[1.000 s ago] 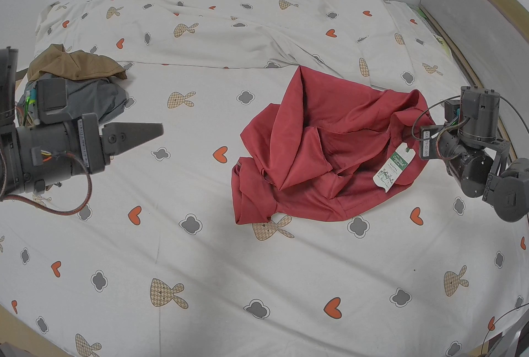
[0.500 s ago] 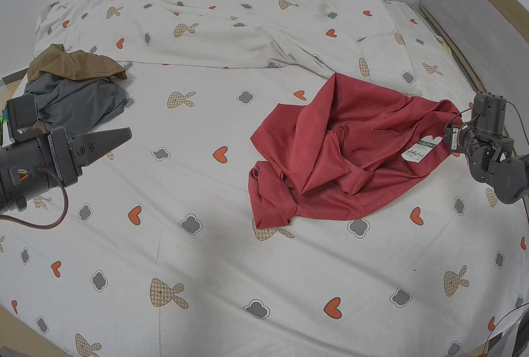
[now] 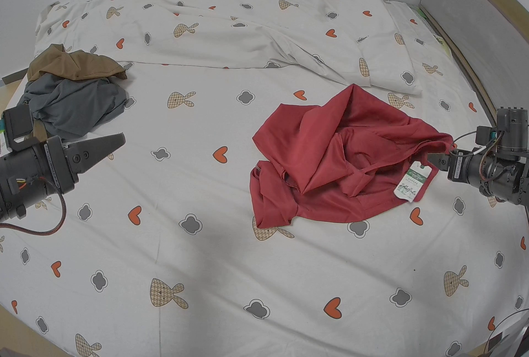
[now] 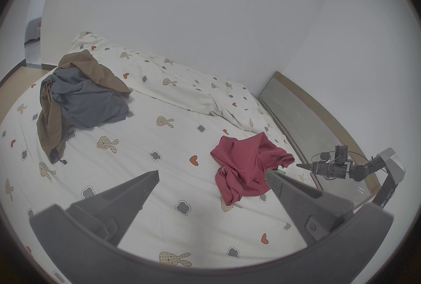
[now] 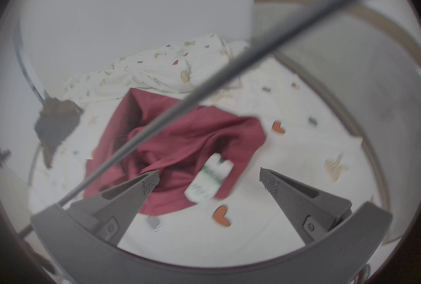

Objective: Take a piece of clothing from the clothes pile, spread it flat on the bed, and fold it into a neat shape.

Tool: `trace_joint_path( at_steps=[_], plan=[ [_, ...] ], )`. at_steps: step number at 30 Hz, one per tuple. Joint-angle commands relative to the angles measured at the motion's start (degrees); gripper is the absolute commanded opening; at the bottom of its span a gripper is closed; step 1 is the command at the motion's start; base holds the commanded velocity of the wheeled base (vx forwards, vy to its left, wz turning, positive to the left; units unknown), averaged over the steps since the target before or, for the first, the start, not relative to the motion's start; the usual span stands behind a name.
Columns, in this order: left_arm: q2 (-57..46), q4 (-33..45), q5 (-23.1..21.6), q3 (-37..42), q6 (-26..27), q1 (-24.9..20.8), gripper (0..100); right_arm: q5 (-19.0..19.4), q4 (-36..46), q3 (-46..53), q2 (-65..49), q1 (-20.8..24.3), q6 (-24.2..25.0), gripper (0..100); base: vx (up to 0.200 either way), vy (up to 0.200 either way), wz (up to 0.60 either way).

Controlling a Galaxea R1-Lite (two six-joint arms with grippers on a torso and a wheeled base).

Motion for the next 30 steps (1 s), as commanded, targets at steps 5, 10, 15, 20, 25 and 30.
trace_joint_path(
  at_steps=[5, 10, 15, 20, 25, 30],
  plan=[
    [-4.3, -0.6, -2.0, 0.5, 0.0, 0.8, 100, 15.5, 10.3, -3.4, 3.0, -13.3, 12.8, 100, 0.000, 0.000, 0.00],
    [-4.3, -0.5, -2.0, 0.6, 0.0, 0.8, 100, 15.5, 10.3, -4.6, 3.5, -3.1, 13.3, 100, 0.000, 0.000, 0.00],
    [-3.3, -0.5, -2.0, 1.0, 0.0, 0.8, 100, 15.5, 9.7, -7.6, 7.1, 6.2, 14.4, 100, 0.000, 0.000, 0.00],
    [-0.4, -0.4, -1.9, 1.3, 0.5, 0.8, 100, 14.6, 10.3, -13.8, 10.7, 11.0, 14.4, 100, 0.000, 0.000, 0.00],
    [0.9, -0.5, -1.8, 1.9, 2.4, 1.3, 100, 14.0, 14.6, -23.7, 17.5, 13.9, 14.3, 100, 0.000, 0.000, 0.00],
    [0.7, -0.5, -1.8, 1.9, 2.5, 1.6, 100, 8.4, 20.3, -32.7, 24.1, 17.5, 14.5, 100, 0.000, 0.000, 0.00]
  ],
)
